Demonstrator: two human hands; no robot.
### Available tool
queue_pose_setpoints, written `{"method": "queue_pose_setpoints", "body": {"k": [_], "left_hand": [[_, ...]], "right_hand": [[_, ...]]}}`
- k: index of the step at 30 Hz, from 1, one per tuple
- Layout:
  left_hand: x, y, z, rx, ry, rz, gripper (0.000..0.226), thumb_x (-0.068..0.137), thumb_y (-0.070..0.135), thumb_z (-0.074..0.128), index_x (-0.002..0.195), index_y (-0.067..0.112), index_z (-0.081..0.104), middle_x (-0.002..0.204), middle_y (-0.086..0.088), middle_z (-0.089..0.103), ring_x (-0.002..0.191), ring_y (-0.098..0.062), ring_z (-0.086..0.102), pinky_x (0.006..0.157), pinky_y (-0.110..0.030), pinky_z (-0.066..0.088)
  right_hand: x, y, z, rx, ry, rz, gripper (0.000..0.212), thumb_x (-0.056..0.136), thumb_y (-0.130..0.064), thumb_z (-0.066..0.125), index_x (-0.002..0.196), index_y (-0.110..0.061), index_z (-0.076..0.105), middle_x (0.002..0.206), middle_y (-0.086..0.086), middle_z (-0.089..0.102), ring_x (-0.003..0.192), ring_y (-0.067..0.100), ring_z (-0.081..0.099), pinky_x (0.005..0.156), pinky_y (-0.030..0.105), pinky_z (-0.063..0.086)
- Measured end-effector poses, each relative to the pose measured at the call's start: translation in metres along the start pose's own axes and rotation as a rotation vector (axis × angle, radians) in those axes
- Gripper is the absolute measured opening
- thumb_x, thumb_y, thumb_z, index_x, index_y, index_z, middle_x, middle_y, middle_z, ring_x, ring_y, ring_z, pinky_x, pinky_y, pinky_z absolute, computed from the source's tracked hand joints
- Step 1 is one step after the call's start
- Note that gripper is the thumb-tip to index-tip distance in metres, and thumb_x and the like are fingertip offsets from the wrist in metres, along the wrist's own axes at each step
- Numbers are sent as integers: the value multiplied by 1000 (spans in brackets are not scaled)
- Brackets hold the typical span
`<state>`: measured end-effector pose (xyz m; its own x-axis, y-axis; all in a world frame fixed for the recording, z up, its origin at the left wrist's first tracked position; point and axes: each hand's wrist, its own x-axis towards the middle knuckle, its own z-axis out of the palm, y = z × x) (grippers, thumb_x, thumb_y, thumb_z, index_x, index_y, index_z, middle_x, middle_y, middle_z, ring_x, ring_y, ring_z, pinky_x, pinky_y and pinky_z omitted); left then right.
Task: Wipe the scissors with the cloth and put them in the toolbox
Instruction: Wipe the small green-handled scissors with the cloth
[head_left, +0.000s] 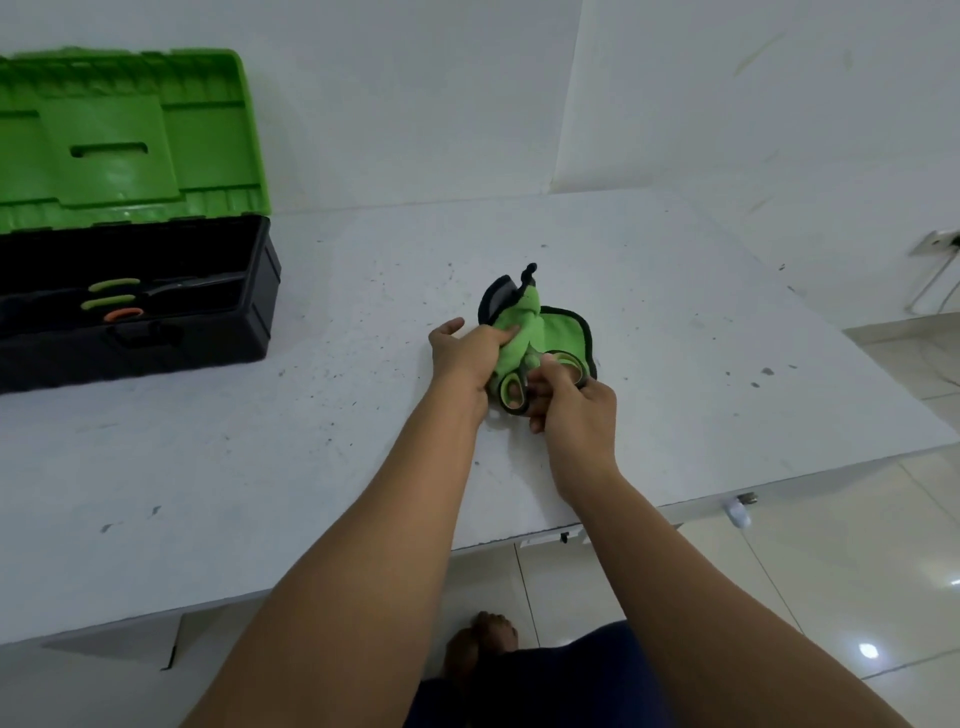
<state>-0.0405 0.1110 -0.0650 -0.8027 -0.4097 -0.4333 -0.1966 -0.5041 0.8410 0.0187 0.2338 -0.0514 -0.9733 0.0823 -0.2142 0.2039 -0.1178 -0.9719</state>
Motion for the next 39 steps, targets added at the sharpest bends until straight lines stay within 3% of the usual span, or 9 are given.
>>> {"method": "queue_pose_setpoints", "body": {"k": [9, 13, 17, 23, 27, 30, 34, 39], "left_hand": [[10, 4, 15, -54, 84, -26, 69, 79, -2, 82, 138, 10, 49, 116, -20, 70, 79, -27, 71, 67, -36, 64], [14, 5, 15, -46, 99, -43, 65, 76, -1, 83, 134, 7, 55, 115, -21, 72, 88, -30, 76, 73, -46, 68], [20, 10, 15, -44, 112, -41, 56, 75, -2, 80, 127, 4, 61, 110, -20, 75, 88, -32, 78, 63, -46, 67], [28, 1, 11, -38, 39, -45, 74, 57, 15, 87, 128, 8, 64, 111, -18, 77, 92, -35, 79, 76, -56, 66], [28, 23, 4, 2, 108, 0, 60, 67, 5, 80, 125, 8, 64, 107, -16, 76, 90, -32, 78, 75, -56, 66], [40, 41, -11, 28, 193, 39, 50, 77, 2, 75, 125, 8, 62, 111, -13, 73, 93, -28, 75, 78, -48, 67], [51, 49, -34, 38, 19, 20, 76, 61, 19, 92, 132, 9, 65, 120, -13, 77, 103, -29, 78, 86, -49, 66], [20, 44, -46, 14, -176, 36, 32, 101, 22, 68, 127, 4, 72, 117, -11, 79, 107, -24, 77, 78, -36, 65]], "right_hand": [[3, 2, 0, 35, 11, 9, 33, 101, -24, 65, 73, -7, 71, 62, 4, 68, 57, 19, 60, 55, 32, 47], [1, 1, -2, 32, 9, 16, 33, 100, -23, 65, 74, -4, 71, 59, 4, 67, 55, 18, 60, 56, 33, 47], [-2, 3, -2, 25, 26, 12, 34, 100, -24, 65, 74, -3, 72, 59, 3, 67, 51, 16, 58, 57, 36, 45], [-4, -1, -4, 41, 27, 13, 36, 102, -24, 63, 70, -9, 71, 55, -4, 66, 49, 11, 55, 59, 33, 44], [-8, 0, -3, 6, 8, -8, 36, 102, -26, 63, 71, -9, 71, 57, -4, 66, 50, 7, 57, 62, 32, 45], [-8, 2, -3, 32, 28, -9, 36, 102, -26, 63, 71, -9, 70, 58, -3, 67, 50, 7, 56, 62, 32, 43], [-7, -1, -4, 95, 21, -9, 34, 102, -29, 62, 74, -11, 71, 67, 0, 71, 54, 10, 55, 58, 28, 43], [-5, -2, -4, 132, 49, -5, 38, 104, -47, 58, 85, -19, 75, 69, -6, 73, 65, 11, 64, 66, 31, 49]]}}
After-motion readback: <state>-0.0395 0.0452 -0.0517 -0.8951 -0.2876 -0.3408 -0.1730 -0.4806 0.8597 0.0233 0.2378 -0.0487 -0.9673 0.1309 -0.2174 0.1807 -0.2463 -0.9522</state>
